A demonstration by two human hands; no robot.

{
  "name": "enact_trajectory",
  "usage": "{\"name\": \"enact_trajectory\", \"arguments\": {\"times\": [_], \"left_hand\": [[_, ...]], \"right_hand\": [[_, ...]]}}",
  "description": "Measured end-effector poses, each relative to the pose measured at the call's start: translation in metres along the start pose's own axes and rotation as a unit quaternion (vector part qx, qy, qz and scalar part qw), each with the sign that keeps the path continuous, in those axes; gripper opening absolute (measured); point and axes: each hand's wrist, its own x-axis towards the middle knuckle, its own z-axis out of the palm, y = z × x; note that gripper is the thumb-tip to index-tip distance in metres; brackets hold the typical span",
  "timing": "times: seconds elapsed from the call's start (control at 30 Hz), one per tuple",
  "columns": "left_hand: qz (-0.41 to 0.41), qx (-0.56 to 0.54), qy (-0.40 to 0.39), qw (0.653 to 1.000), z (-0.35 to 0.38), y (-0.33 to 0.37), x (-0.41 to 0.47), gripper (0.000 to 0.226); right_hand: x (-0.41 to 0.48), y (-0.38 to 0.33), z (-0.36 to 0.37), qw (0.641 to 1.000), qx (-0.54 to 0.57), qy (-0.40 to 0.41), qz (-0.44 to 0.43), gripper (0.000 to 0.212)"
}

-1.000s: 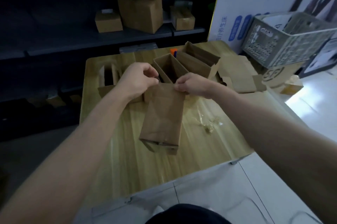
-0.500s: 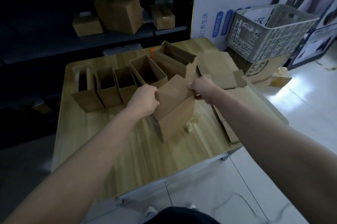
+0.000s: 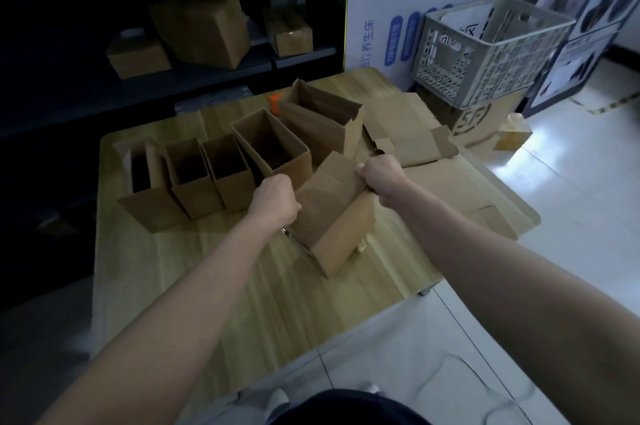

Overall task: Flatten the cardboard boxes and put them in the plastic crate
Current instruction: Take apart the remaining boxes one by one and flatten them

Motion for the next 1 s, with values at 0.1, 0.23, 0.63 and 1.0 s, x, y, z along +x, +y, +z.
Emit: {"name": "enact_trajectory", "arguments": {"times": [0.1,0.23,0.63,1.0], "left_hand": [[0.008,-0.008,-0.008,1.000,-0.007,-0.020,0.005,0.014],[0.037,0.008,0.004,0.999,-0.012,-0.039,0.013,0.008],[0.137,-0.054,-0.060,0.987,-0.018,-0.090,0.013,0.025],[0.105,-0.268,-0.151,0.946,-0.037,-0.090,0.011,0.019]], "right_hand": [[-0.002,0.000,0.018,1.000,0.011,-0.003,0.021,0.026],[-0.005,0.002,0.036,0.995,0.072,0.018,0.060,0.022],[-0.006,0.003,0.081,0.989,0.083,0.020,0.120,0.016],[-0.001,0.003,0.092,0.984,0.107,-0.004,0.141,0.015]]}}
